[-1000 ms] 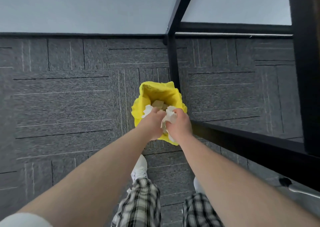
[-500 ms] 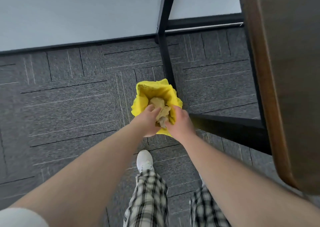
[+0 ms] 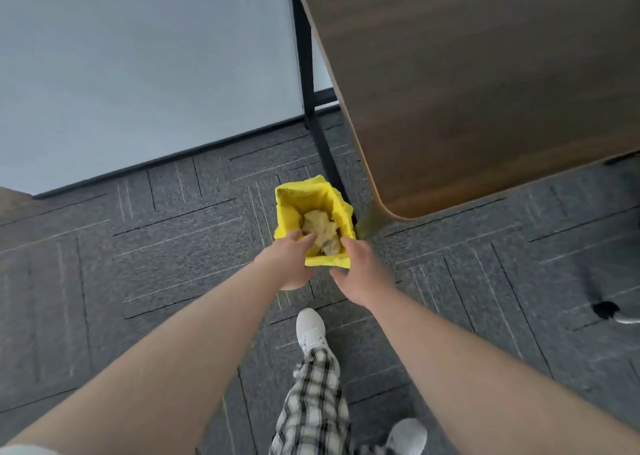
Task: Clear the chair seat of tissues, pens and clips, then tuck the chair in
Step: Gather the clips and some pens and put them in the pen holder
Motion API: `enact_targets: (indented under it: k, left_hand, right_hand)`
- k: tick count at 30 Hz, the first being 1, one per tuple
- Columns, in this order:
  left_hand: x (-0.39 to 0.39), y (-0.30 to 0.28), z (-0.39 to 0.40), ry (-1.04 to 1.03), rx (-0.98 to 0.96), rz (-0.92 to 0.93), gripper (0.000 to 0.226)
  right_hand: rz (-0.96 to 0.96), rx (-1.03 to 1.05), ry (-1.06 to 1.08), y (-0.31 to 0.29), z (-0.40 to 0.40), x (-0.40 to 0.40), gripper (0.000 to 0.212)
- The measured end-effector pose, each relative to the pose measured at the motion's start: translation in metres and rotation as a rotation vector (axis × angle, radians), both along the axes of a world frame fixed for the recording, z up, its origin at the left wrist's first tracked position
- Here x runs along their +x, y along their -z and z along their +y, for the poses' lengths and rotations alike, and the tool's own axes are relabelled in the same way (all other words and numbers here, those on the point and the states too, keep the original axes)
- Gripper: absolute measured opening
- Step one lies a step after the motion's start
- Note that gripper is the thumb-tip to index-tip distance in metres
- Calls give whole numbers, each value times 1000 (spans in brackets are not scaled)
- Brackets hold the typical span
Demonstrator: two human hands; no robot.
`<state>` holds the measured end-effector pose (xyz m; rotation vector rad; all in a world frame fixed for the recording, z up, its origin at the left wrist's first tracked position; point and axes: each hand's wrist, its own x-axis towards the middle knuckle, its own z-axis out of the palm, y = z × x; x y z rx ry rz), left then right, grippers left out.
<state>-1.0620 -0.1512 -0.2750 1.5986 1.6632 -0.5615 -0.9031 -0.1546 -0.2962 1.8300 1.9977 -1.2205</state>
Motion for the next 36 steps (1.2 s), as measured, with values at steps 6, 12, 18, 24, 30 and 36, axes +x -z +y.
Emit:
enact_targets:
  k: [6, 12, 18, 24, 30, 36]
  left_hand:
    - [74, -45, -54, 121, -8, 65, 67]
    - [198, -95, -70, 288, 44, 70, 69]
    - [345, -149, -62, 450, 115, -36, 70]
    - [455, -188, -49, 660, 164, -45, 70]
    - [569, -200, -6, 903, 225, -60, 73]
    - [699, -192, 44, 1047, 250, -139, 73]
  right_hand:
    - [-37, 84, -121, -42, -42, 96, 62]
    - [-150, 131, -28, -95, -79, 250, 66]
    - [-220, 146, 171, -153, -108, 399, 67]
    - [-260, 174, 315, -190, -124, 495, 67]
    - [-326, 197, 468, -210, -121, 588, 65]
    - [-370, 173, 668, -222, -105, 695, 65]
